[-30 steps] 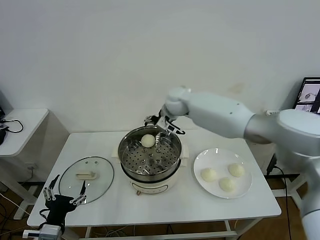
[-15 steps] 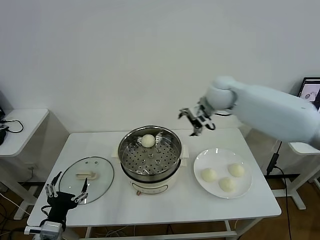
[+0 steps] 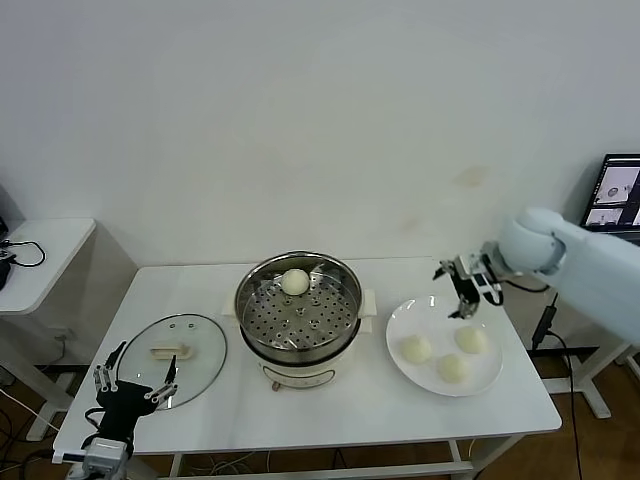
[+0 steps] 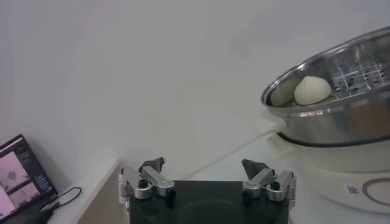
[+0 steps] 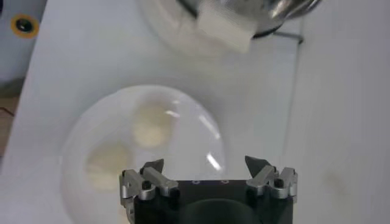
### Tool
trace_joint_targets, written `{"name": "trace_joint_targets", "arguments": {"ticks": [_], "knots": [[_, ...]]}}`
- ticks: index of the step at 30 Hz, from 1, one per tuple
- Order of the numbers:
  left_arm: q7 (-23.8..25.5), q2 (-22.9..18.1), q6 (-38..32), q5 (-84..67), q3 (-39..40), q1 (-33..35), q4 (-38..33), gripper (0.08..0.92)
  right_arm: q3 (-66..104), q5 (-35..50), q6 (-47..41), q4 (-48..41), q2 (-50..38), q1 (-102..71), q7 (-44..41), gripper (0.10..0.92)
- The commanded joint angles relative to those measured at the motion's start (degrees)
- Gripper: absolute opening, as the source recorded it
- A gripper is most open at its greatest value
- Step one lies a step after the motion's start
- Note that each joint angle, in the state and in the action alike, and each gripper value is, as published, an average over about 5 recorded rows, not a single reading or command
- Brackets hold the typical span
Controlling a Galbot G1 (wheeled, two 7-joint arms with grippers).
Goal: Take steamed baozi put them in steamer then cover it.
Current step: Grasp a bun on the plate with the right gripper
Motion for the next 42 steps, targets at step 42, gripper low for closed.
{"name": "trace_joint_targets", "arguments": {"ticks": [42], "knots": [[-0.1,-0.5,-0.2,-0.1,-1.9,0.8,1.1,0.823,7.2,-8.8,-2.7,-15.5,15.8,-17.4,1.4,0.664]]}}
